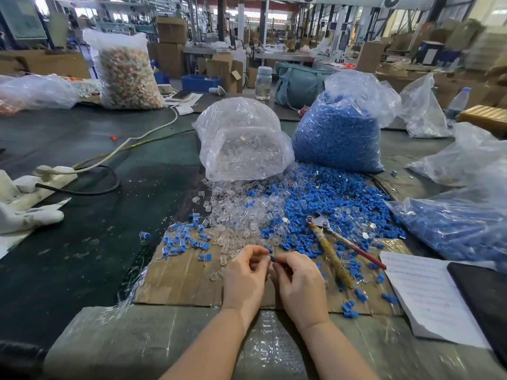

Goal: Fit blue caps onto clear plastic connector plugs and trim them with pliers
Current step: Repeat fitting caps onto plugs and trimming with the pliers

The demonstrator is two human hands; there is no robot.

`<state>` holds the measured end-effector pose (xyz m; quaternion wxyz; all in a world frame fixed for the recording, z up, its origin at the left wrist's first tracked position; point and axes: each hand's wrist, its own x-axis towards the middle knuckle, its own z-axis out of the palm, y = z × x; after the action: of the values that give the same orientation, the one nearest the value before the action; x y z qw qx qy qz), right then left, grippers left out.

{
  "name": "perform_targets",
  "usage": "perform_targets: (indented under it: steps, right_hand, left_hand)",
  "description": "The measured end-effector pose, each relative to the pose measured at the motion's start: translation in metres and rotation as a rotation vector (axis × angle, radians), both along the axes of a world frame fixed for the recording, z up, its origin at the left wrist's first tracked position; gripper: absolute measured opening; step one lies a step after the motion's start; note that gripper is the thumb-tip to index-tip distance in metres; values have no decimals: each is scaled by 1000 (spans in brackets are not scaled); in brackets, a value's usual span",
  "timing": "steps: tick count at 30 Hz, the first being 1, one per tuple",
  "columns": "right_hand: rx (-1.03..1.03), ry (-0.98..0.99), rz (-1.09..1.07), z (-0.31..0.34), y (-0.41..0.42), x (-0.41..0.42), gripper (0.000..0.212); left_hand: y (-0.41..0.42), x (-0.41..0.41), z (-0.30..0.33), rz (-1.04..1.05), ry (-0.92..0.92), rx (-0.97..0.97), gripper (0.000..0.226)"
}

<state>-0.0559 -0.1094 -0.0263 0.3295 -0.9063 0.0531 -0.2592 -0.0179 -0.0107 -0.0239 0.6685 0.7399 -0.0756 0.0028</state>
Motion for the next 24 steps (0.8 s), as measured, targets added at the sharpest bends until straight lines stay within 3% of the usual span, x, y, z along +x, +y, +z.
perform_targets:
  steps: [5, 10, 24]
  right_hand:
    - [20, -20, 8, 1, 1, 0, 9]
    - [27, -49, 65, 5, 0, -2, 30]
    - [54, -111, 70, 3, -1, -1, 12]
  left_hand:
    - [1, 3, -3, -11, 39, 9, 22]
    - [3, 3, -2, -45, 108, -52, 18]
    - [2, 0, 3, -73, 144, -137, 14]
